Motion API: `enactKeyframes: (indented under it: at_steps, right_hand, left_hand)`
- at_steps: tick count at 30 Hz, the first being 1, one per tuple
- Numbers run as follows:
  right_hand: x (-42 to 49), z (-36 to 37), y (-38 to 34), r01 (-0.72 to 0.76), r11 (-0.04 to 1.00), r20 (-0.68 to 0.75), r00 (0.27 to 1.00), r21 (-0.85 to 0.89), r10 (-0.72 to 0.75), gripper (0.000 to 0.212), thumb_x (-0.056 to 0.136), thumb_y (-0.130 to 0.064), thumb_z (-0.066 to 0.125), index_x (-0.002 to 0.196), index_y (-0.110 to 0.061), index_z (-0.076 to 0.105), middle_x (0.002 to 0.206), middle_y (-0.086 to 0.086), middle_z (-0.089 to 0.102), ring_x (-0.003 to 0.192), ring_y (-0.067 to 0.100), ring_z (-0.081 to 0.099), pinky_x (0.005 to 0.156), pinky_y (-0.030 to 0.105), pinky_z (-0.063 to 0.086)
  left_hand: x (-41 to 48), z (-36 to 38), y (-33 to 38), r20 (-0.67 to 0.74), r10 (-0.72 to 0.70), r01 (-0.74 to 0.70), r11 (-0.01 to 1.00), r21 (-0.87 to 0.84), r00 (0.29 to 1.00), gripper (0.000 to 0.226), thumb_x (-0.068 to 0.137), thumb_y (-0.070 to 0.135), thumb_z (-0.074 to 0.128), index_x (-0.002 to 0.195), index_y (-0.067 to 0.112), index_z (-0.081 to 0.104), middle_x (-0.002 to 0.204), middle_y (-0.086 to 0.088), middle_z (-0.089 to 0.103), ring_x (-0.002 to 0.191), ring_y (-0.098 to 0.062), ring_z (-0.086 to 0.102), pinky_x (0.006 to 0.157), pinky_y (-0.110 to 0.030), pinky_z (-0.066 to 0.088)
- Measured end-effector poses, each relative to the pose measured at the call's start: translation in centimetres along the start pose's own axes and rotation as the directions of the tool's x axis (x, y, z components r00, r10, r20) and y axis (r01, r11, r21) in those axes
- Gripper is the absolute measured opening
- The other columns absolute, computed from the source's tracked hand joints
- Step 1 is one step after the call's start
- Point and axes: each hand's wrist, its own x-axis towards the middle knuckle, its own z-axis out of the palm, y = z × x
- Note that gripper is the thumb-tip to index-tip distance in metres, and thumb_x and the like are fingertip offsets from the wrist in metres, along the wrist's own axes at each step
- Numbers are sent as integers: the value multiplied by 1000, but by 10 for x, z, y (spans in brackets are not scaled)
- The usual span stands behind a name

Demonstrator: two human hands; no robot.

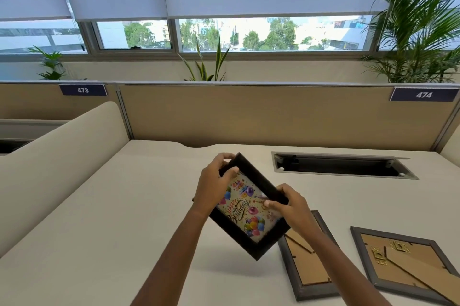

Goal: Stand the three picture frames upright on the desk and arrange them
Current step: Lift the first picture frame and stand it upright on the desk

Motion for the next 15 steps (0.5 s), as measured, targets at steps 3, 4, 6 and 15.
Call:
enactKeyframes:
  at_steps: [3, 4, 6, 15]
  right_hand:
    - [-2, 5, 5, -33, 995, -67, 997, 90, 39, 18, 84, -16, 63, 82, -24, 48, 80, -7, 61, 73, 6, 64, 53, 13, 50]
    - [-2, 5, 7, -50, 990, -88, 994, 129, 62, 16, 85, -15, 63, 83, -22, 49, 82, -5, 62, 74, 8, 64, 54, 14, 51]
    - [-2, 5, 10, -89, 976, -124, 986, 201, 116, 12, 86, -15, 61, 89, -16, 49, 86, 0, 62, 75, 10, 65, 56, 18, 53]
    - [2, 15, 6, -183, 868, -137, 952, 462, 274, 14, 89, -16, 57, 97, -9, 48, 100, 12, 63, 90, 28, 66, 68, 35, 57]
  left_hand:
    - [-8, 6, -11, -234, 29, 20, 979, 205, 972, 32, 94, 18, 50, 125, 11, 50, 124, -10, 58, 118, -23, 51, 99, -39, 42]
    - [-12, 8, -16, -313, -7, 77, 974, 211, 950, 34, 95, 20, 48, 127, 10, 48, 129, -11, 54, 121, -24, 48, 102, -40, 40]
    - [-21, 13, -28, -402, -146, 210, 971, 117, 904, 36, 97, 24, 41, 130, 9, 45, 132, -15, 50, 122, -28, 47, 101, -42, 41]
    - [-42, 34, -68, 422, -669, 783, 439, -440, 612, 85, 86, 65, 2, 112, 7, 58, 113, -14, 63, 107, -32, 58, 99, -45, 43]
